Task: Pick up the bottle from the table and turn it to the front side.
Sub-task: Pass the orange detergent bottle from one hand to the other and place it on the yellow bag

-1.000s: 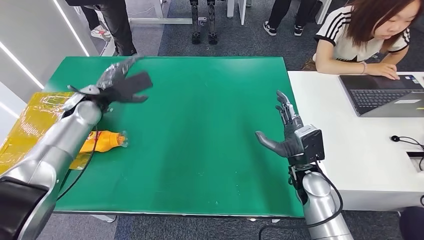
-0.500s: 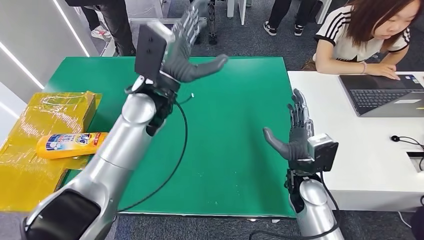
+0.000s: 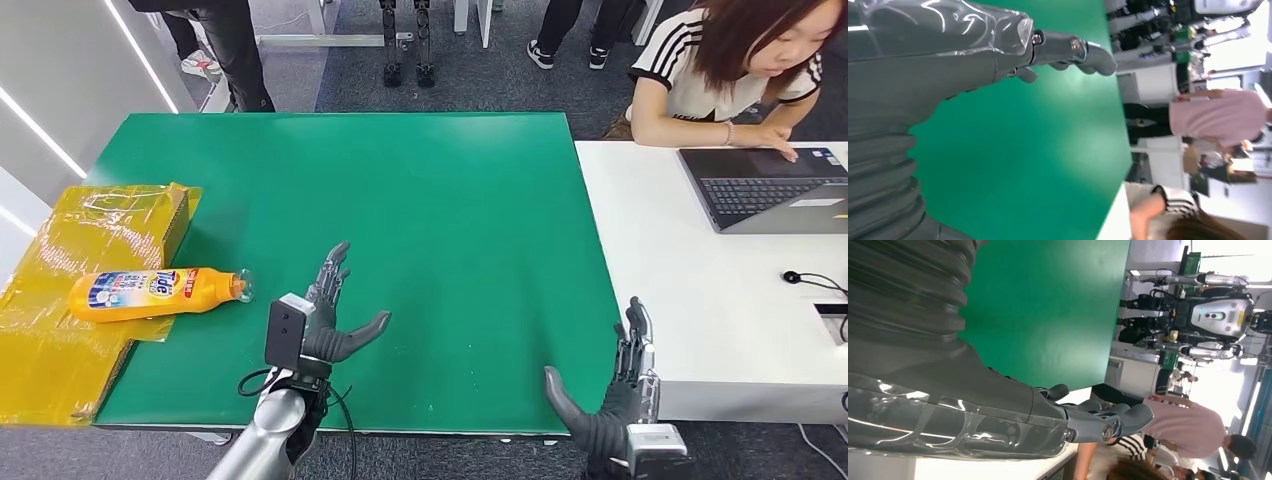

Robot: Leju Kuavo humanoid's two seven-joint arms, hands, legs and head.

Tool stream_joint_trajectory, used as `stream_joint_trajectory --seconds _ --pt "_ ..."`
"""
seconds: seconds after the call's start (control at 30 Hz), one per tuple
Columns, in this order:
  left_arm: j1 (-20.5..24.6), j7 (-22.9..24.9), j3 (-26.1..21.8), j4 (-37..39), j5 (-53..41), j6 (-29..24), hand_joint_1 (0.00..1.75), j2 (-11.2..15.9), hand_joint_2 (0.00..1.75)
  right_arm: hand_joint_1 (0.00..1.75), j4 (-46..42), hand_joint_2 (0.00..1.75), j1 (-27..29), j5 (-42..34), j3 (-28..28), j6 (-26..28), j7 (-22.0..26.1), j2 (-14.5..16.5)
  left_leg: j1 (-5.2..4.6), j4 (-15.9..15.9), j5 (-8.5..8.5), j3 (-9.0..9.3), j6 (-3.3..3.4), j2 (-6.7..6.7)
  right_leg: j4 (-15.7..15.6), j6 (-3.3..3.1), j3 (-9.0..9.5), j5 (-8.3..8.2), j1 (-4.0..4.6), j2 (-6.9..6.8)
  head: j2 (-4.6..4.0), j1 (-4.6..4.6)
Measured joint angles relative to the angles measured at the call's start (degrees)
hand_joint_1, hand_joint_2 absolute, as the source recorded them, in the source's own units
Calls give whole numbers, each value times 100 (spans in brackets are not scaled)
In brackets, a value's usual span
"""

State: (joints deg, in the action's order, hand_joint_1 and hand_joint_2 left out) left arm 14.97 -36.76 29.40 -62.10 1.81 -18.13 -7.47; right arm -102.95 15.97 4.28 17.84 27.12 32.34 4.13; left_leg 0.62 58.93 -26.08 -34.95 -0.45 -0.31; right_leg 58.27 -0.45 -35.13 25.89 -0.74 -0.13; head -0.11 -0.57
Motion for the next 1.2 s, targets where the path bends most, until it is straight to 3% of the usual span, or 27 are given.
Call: stream_joint_trajectory --seconds 0.17,0.47,0.77,1.2 --pt "-420 144 -151 -346 -279 52 0 82 175 0 -192 175 209 -205 204 85 -61 2 -1 0 -2 4 3 0 0 0 6 -1 -1 1 0 1" --pt "-1172 52 -360 -1141 -177 -28 0 112 175 0 58 175 -103 -537 852 -581 16 -19 0 1 -1 9 3 6 0 0 9 -1 0 2 0 1" --pt "-1367 111 -427 -1526 181 392 0 111 175 0 384 175 -338 -614 1000 -763 -63 -31 -1 1 -1 11 3 6 0 0 12 -1 -1 2 0 0" --pt "-1731 297 -573 -2197 -158 256 0 106 175 0 715 175 -455 -807 977 -1273 -148 -31 0 1 -4 13 5 7 0 0 12 0 0 3 0 1"
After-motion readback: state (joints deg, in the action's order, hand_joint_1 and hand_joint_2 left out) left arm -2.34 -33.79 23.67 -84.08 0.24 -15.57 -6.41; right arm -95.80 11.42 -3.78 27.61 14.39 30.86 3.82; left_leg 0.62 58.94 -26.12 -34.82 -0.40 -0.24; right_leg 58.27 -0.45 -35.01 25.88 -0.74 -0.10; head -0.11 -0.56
